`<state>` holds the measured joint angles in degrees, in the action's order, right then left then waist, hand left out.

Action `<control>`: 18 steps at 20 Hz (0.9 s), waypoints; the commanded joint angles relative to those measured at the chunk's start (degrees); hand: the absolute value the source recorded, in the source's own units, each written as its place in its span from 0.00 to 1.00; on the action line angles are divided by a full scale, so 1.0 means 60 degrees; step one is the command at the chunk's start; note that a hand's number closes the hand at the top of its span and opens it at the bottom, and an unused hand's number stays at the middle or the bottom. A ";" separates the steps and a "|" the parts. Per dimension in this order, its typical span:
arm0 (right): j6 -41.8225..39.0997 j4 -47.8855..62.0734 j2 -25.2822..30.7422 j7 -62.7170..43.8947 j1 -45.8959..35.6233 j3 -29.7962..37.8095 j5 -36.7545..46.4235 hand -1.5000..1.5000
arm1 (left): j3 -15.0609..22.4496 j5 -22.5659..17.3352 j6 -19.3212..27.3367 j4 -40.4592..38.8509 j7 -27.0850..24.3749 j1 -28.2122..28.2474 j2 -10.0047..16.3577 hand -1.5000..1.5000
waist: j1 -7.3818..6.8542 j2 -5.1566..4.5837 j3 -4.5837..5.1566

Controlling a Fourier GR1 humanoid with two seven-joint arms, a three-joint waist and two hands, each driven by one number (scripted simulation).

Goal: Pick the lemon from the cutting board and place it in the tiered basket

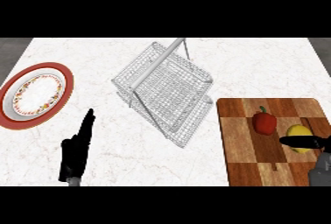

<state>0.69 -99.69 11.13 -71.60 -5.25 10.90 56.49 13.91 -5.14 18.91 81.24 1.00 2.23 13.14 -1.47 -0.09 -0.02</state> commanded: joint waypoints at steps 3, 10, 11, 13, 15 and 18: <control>-0.1847 0.1336 -0.0478 -0.2270 -0.1448 0.0728 0.0050 0.00 | 0.0117 0.0046 0.0022 -0.0058 0.0263 0.0098 -0.0121 0.50 | -0.0023 -0.0050 0.0020; -0.2481 0.1685 -0.1104 -0.2269 -0.2229 0.1507 0.0547 0.00 | -0.0004 0.0287 0.0228 -0.0385 0.0045 0.0074 -0.0199 0.50 | 0.0159 -0.0005 0.0021; -0.2604 0.1752 -0.0830 -0.2085 -0.2028 0.1685 0.0319 0.00 | -0.0235 -0.0037 -0.0056 -0.0364 -0.0195 0.0335 -0.0082 0.50 | 0.0172 0.0006 0.0018; -0.2454 0.1975 -0.1145 -0.2201 -0.2438 0.1674 0.0610 0.00 | -0.0174 0.0040 -0.0165 -0.0261 -0.0351 0.0529 0.0008 0.50 | 0.0122 0.0006 0.0016; -0.2488 0.2436 -0.1121 -0.1962 -0.2584 0.1958 0.0694 0.00 | -0.0059 0.0080 -0.0072 -0.0033 0.0264 0.0163 -0.0121 0.50 | 0.0142 -0.0005 0.0007; -0.2578 0.2246 -0.1404 -0.1698 -0.2085 0.2193 0.0766 0.00 | -0.0222 0.0054 -0.0174 -0.0234 -0.0003 0.0208 -0.0051 0.50 | 0.0239 0.0020 0.0009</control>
<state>-9.69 -87.17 3.87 -69.92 -16.55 23.09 60.25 12.45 -4.85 18.15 80.53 -1.33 3.57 12.80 -0.35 0.21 -0.19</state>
